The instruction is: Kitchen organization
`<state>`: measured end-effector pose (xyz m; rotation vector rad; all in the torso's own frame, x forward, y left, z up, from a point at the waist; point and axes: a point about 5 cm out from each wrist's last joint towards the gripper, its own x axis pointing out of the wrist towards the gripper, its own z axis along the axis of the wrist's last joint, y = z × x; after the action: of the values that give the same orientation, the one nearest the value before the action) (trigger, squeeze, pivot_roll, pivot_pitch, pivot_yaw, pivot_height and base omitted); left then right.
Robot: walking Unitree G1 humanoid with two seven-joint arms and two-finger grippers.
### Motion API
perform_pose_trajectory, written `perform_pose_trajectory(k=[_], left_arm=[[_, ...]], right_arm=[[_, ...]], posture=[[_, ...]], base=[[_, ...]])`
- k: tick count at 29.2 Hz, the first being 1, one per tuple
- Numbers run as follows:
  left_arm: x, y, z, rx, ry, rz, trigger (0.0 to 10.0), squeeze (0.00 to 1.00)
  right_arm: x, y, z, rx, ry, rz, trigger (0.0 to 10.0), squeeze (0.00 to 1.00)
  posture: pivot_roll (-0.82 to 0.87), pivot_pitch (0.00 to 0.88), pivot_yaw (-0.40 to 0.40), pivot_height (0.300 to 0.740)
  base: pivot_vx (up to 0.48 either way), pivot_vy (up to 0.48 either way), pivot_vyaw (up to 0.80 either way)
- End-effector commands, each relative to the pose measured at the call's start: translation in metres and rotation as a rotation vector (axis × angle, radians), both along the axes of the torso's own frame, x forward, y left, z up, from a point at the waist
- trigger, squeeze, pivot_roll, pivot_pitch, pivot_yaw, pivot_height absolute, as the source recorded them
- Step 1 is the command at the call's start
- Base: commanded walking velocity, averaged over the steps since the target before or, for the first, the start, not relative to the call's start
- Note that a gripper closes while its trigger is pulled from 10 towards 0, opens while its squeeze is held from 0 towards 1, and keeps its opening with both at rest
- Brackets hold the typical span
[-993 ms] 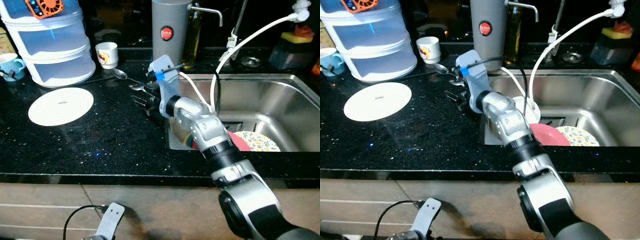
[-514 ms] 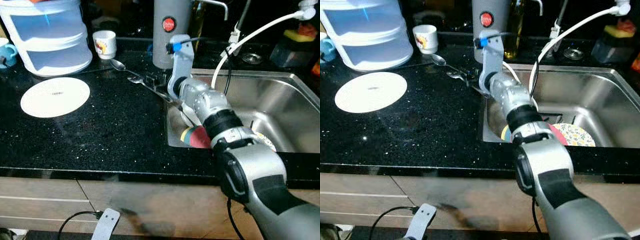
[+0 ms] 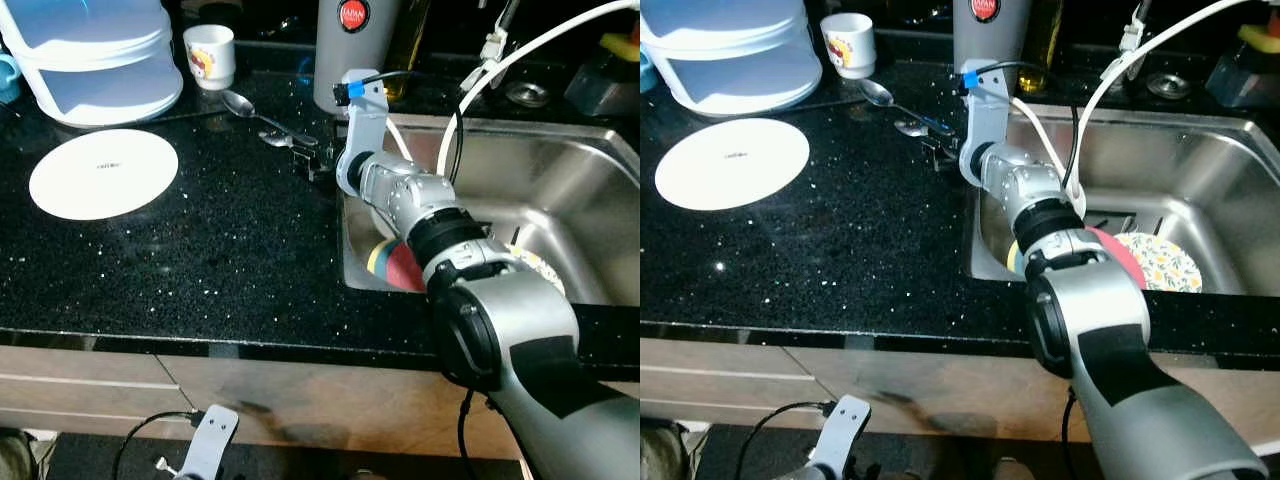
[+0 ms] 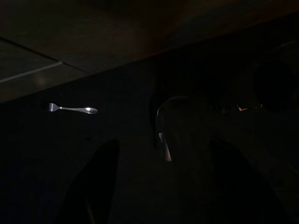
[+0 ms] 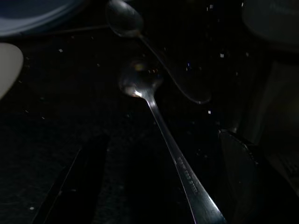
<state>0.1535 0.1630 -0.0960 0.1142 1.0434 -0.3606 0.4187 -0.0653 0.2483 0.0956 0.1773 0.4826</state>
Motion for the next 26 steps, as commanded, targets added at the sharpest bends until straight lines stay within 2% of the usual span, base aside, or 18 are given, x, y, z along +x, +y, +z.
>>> perform_pose_trajectory(k=[1,10,17,18,19,20,21,26], left_arm=[[-0.028,0.007,-0.010,0.021,0.098,0.004,10.0,0.00],[-0.030,0.007,-0.010,0.022,0.091,0.008,10.0,0.00],[-0.030,0.007,-0.010,0.021,0.089,0.005,10.0,0.00],[-0.030,0.007,-0.010,0.021,0.089,0.004,10.0,0.00],[-0.030,0.007,-0.010,0.021,0.089,0.003,10.0,0.00],[-0.030,0.006,-0.010,0.021,0.089,0.002,10.0,0.00],[-0.030,0.006,-0.010,0.021,0.089,0.001,10.0,0.00],[-0.030,0.006,-0.010,0.020,0.088,0.000,10.0,0.00]], right_arm=[[0.001,-0.003,0.002,-0.013,-0.003,-0.014,10.0,0.00],[0.004,-0.014,0.003,-0.110,-0.018,-0.058,10.0,0.00],[0.003,-0.018,-0.005,-0.159,0.032,-0.051,10.0,0.00],[0.002,-0.018,-0.007,-0.163,0.045,-0.042,9.8,0.00],[0.002,-0.018,-0.009,-0.167,0.056,-0.034,4.3,0.00],[0.001,-0.018,-0.010,-0.173,0.065,-0.024,1.9,0.00],[0.001,-0.018,-0.011,-0.179,0.069,-0.019,0.0,0.00],[0.001,-0.018,-0.012,-0.192,0.075,0.001,0.0,0.00]], posture=[[0.09,0.186,-0.053,0.740],[0.09,0.197,-0.054,0.740],[0.08,0.191,-0.055,0.740],[0.08,0.189,-0.056,0.740],[0.08,0.188,-0.056,0.740],[0.08,0.186,-0.057,0.740],[0.08,0.186,-0.056,0.740],[0.07,0.182,-0.059,0.740]], base=[[0.000,0.000,0.00],[0.000,0.000,0.00],[0.000,0.000,0.00],[0.000,0.000,0.00],[0.000,0.000,0.00],[0.000,0.000,0.00],[0.000,0.000,0.00],[0.000,0.000,0.00]])
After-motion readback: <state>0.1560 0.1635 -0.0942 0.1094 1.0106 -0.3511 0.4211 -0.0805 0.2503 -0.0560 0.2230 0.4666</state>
